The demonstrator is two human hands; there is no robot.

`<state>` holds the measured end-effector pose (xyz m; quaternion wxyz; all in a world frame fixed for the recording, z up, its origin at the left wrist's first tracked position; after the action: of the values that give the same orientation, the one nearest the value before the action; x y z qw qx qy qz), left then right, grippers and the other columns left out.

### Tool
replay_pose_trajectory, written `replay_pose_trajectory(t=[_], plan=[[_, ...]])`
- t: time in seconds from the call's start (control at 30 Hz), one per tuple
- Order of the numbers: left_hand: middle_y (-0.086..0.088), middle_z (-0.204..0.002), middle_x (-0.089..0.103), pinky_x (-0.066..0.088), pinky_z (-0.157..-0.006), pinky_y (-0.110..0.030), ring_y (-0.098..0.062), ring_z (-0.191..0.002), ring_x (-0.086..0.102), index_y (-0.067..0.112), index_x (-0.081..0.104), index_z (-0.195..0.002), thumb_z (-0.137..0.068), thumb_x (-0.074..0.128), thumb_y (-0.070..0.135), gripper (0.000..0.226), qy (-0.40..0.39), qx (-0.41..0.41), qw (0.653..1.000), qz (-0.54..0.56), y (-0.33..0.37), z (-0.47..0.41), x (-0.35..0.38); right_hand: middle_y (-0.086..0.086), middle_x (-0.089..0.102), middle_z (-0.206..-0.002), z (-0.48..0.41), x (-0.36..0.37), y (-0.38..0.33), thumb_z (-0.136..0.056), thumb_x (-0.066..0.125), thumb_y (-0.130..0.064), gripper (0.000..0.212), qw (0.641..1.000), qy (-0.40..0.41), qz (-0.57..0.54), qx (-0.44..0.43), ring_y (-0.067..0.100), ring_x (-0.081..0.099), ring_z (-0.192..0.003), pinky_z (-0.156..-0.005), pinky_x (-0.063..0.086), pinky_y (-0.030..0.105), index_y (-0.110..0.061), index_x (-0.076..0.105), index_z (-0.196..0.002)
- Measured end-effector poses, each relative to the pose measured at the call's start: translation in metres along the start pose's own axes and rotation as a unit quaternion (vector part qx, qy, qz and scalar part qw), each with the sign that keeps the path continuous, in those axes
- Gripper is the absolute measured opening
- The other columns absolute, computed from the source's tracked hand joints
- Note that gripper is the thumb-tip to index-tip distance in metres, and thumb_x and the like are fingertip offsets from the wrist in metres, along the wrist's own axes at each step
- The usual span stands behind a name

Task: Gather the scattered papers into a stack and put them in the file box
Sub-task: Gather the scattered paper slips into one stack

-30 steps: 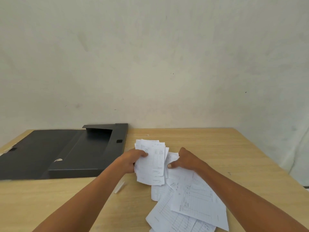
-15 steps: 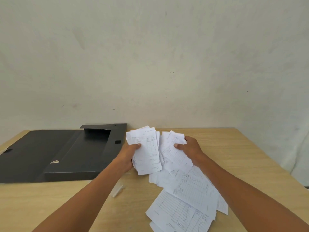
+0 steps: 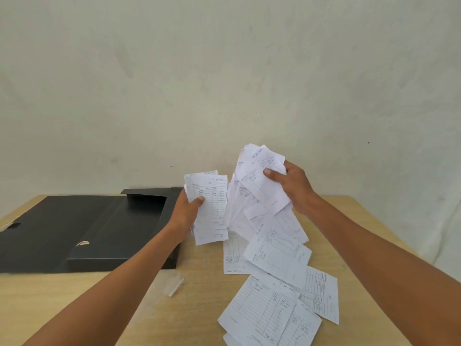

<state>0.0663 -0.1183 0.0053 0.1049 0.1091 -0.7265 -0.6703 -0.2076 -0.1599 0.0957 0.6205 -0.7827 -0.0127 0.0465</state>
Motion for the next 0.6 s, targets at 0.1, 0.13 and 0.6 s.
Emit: replay_pose_trajectory(t=[0.1, 0.13, 0.6], plan=[[-0.003, -0.13, 0.064, 0.055, -0.095, -0.045, -0.026, -0.114, 0.065, 0.02, 0.046, -0.146, -0.105, 0.053, 0.014, 0.042, -0.003, 0.013, 1.0, -0.005, 0.004, 0.001, 0.006, -0.004, 0.077, -0.1, 0.0, 0.012, -0.004, -0.085, 0.077, -0.016, 0.03, 1.0, -0.004, -0.012, -0.014, 0.011, 0.075, -0.084, -0.062, 0.058, 0.023, -0.017, 0.072, -0.115], [-0.003, -0.131, 0.063, 0.055, -0.097, -0.046, -0.026, -0.115, 0.064, 0.02, 0.044, -0.147, -0.106, 0.053, 0.015, 0.043, 0.003, 0.021, 1.0, -0.008, 0.005, 0.001, 0.005, -0.003, 0.078, -0.101, -0.001, 0.015, -0.007, -0.086, 0.077, -0.015, 0.032, 0.999, -0.002, -0.022, -0.023, 0.011, 0.075, -0.085, -0.064, 0.059, 0.024, -0.016, 0.072, -0.117], [-0.002, -0.131, 0.067, 0.056, -0.099, -0.05, -0.024, -0.116, 0.067, 0.023, 0.048, -0.146, -0.105, 0.056, 0.018, 0.042, -0.013, 0.058, 0.998, 0.032, 0.042, -0.011, -0.013, 0.002, 0.077, -0.108, -0.013, 0.037, -0.06, -0.087, 0.075, -0.019, 0.03, 0.994, -0.007, -0.063, -0.086, 0.016, 0.075, -0.095, -0.078, 0.062, 0.031, -0.018, 0.071, -0.117]])
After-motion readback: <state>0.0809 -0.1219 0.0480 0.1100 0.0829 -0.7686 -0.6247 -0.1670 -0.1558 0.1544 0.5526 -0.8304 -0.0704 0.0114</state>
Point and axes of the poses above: each hand's wrist, its own z-axis away from the middle knuckle, its own x-axis out of the palm, y = z × x, the point moved 7 cm from there along -z, towards the middle knuckle
